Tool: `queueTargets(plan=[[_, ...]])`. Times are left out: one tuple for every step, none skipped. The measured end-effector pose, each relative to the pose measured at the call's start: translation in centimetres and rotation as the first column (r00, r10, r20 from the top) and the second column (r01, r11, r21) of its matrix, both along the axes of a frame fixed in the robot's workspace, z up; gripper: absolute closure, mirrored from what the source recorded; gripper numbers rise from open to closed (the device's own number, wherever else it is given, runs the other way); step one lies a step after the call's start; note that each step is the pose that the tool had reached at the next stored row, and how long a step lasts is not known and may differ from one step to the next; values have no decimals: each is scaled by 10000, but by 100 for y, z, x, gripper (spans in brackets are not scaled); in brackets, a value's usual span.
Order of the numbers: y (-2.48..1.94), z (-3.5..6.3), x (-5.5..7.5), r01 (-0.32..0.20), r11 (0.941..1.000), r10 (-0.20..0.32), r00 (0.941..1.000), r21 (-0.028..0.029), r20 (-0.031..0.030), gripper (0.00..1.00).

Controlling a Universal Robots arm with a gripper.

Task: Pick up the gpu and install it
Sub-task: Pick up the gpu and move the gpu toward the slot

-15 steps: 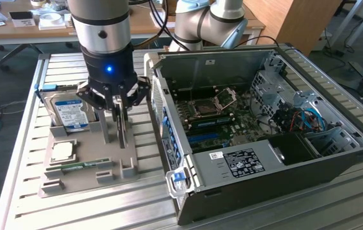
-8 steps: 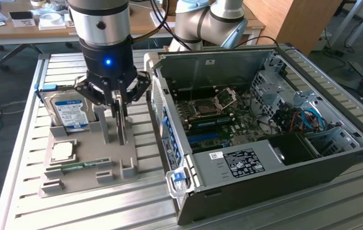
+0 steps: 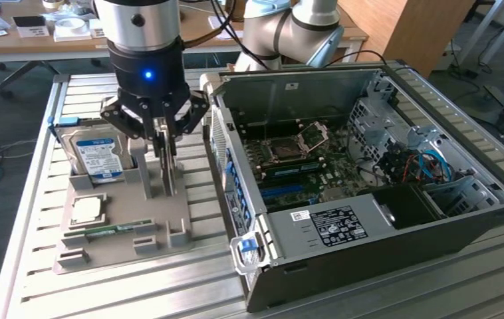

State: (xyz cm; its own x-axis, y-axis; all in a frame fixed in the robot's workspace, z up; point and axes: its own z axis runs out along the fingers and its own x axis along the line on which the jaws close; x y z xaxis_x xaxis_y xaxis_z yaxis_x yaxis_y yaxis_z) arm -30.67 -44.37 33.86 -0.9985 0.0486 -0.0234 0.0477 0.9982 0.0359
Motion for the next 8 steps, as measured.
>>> queueTargets(plan=[[0, 22, 0, 0, 10000, 0, 10000, 0, 0, 73], [0, 43, 0, 0, 10000, 0, 10000, 0, 0, 73], [0, 65, 0, 0, 10000, 0, 10000, 0, 0, 73], [0, 88, 0, 0, 10000, 0, 10000, 1, 1, 73], [0, 112, 0, 0, 10000, 0, 10000, 0, 0, 73], [0, 136, 0, 0, 10000, 0, 10000, 1, 0, 73], [0, 161, 0, 0, 10000, 0, 10000, 0, 1, 73], [0, 185, 0, 0, 10000, 0, 10000, 0, 0, 73]])
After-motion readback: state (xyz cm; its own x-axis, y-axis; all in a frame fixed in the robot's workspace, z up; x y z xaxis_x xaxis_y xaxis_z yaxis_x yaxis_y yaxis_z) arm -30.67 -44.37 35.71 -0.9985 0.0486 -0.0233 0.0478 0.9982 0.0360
